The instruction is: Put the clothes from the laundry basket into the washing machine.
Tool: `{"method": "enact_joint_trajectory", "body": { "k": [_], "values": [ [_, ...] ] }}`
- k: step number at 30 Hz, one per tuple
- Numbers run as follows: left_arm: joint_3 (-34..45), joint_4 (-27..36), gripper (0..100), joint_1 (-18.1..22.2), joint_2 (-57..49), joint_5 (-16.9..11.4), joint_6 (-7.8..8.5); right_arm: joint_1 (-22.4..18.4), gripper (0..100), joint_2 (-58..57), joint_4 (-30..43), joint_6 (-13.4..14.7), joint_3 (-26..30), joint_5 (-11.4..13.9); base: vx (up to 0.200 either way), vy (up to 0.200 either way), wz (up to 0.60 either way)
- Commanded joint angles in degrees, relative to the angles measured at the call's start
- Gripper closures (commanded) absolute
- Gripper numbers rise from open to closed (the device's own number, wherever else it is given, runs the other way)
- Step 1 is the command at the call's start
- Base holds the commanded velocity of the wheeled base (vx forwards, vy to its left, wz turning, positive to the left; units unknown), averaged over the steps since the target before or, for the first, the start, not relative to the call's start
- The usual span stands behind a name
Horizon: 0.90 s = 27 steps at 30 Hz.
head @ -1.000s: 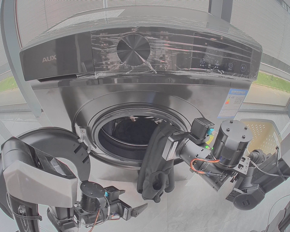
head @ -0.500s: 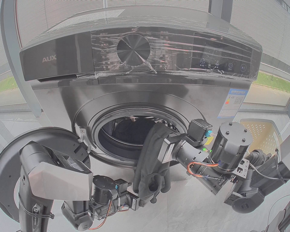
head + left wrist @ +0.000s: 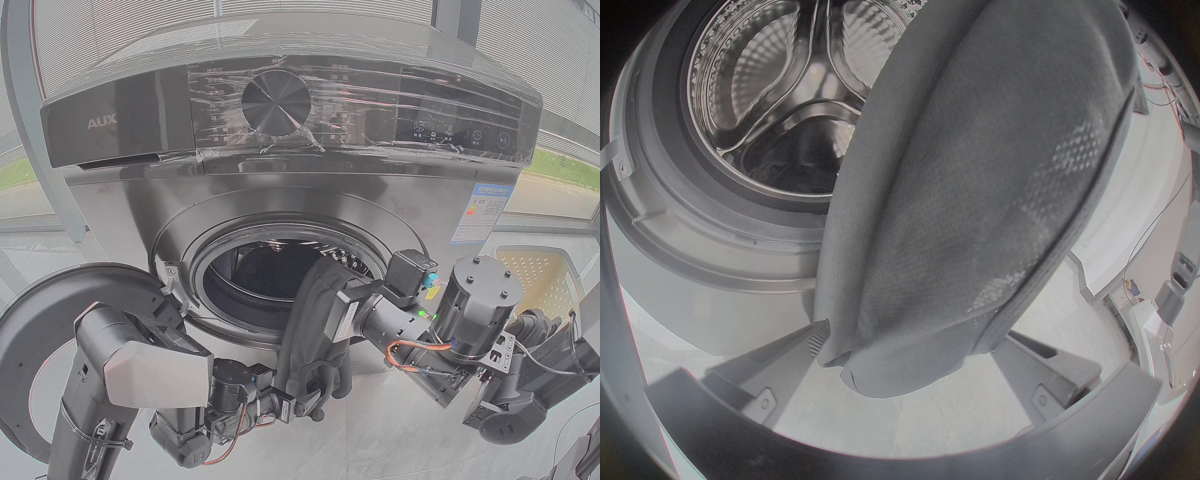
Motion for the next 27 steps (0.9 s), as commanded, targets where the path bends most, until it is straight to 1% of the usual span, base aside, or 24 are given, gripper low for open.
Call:
{"method": "enact_joint_trajectory", "body": {
  "k": [1, 7, 10, 13, 14, 15, 17, 20, 21, 22, 23, 24, 25, 27],
  "values": [
    [-0.8, -0.3, 100, 0.4, 1.6, 0.0, -0.02, 0.1, 100, -0.2, -0.1, 0.0, 0.3, 0.0, 0.0, 0.0, 0.0],
    [-1.8, -0.3, 100, 1.3, 1.0, 0.3, -0.1, -0.4, 100, -0.5, -0.1, 0.1, 1.7, -0.1, 0.0, 0.0, 0.0],
    [-0.5, -0.3, 100, 2.7, -2.3, 0.5, -0.02, -1.6, 100, -1.0, -0.1, 0.2, 4.1, -0.1, 0.0, 0.0, 0.0],
    [4.1, -0.3, 100, 3.1, -9.0, 0.6, -0.28, -3.7, 100, -2.7, 0.0, 0.1, 7.5, 0.0, 0.0, 0.0, 0.0],
    [4.3, -0.3, 100, 3.1, -9.5, 0.6, -0.28, -3.8, 100, -2.8, 0.0, 0.1, 7.7, 0.0, 0.0, 0.0, 0.0],
    [7.9, -0.3, 100, 3.1, -14.7, 0.3, -0.37, -5.0, 100, -4.0, 0.1, 0.1, 9.9, 0.0, 0.0, 0.0, 0.0],
    [12.1, -0.3, 100, 2.9, -20.8, 0.0, -0.19, -6.5, 100, -5.4, 0.1, 0.0, 12.4, 0.2, 0.0, 0.0, 0.0],
    [17.2, -0.3, 100, 2.1, -29.0, -0.3, -0.19, -7.1, 100, -7.0, 0.7, 0.1, 15.9, 0.7, 0.0, 0.0, 0.0],
    [17.8, -0.3, 100, 1.9, -30.0, -0.3, -0.19, -7.1, 100, -7.3, 0.7, 0.0, 16.6, 0.8, 0.0, 0.0, 0.0],
    [19.8, -0.3, 100, 1.6, -33.1, -0.4, -0.28, -7.1, 100, -8.1, 0.8, 0.0, 18.8, 1.0, 0.0, 0.0, 0.0],
    [20.2, -0.3, 100, 1.6, -33.6, -0.4, -0.28, -7.1, 100, -8.3, 0.8, 0.0, 19.1, 1.1, 0.0, 0.0, 0.0],
    [22.4, -0.2, 100, 1.7, -36.8, -1.4, -0.28, -7.1, 100, -8.8, 0.5, 0.1, 20.8, 1.8, 0.0, 0.0, 0.0],
    [22.5, -0.2, 100, 1.7, -37.1, -1.5, -0.28, -7.1, 100, -8.8, 0.5, 0.1, 21.2, 1.9, 0.0, 0.0, 0.0],
    [24.6, -0.2, 100, 2.2, -41.6, -4.1, -0.54, -7.5, 100, -9.1, 0.2, 1.0, 25.0, 3.6, 0.0, 0.0, 0.0]
  ]
}}
